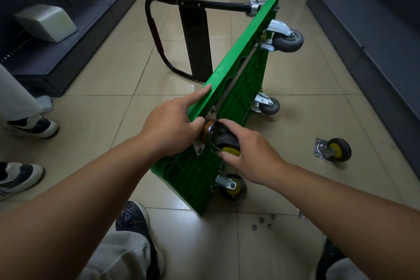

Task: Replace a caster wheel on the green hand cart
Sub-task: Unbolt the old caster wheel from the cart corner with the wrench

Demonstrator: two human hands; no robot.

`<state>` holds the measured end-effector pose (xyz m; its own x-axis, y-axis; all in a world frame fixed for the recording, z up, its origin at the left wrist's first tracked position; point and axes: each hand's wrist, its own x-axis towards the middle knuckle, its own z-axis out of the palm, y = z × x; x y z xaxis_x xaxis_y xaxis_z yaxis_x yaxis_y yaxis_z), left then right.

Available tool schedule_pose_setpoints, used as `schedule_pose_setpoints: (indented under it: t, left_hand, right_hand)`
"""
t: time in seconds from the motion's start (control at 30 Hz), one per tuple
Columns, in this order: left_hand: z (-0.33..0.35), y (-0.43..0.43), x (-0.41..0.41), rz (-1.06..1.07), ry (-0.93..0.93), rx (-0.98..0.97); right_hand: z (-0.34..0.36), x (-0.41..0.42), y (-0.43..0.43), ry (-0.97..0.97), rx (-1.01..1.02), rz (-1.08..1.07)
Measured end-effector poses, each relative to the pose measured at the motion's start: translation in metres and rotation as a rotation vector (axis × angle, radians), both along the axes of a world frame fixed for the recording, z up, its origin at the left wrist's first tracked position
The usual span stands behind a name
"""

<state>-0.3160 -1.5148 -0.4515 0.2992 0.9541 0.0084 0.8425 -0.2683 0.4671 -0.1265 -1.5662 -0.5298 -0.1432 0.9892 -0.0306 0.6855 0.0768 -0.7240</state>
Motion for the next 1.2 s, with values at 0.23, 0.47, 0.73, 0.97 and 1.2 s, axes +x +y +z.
schedule_pose_setpoints:
  t: [0.23, 0.47, 0.73, 0.97, 1.2]
  left_hand:
    - [0.001, 0.000, 0.000, 0.012, 0.014, 0.009]
    - [0.000, 0.001, 0.000, 0.009, 0.028, 0.002]
    - [0.001, -0.002, 0.002, 0.007, 0.036, 0.020]
    - [0.001, -0.003, 0.001, 0.018, 0.027, 0.023]
    - [0.018, -0.018, 0.008, 0.016, 0.056, 0.137]
  right_hand:
    - [-0.001, 0.007, -0.008, 0.015, 0.005, -0.012]
    - [-0.003, 0.020, -0.015, -0.027, -0.013, -0.047]
    - [0.006, 0.028, -0.016, -0.057, -0.010, -0.096]
    - [0.016, 0.031, -0.019, -0.149, 0.011, -0.141]
    - [0.028, 0.035, -0.036, -0.223, 0.011, -0.166]
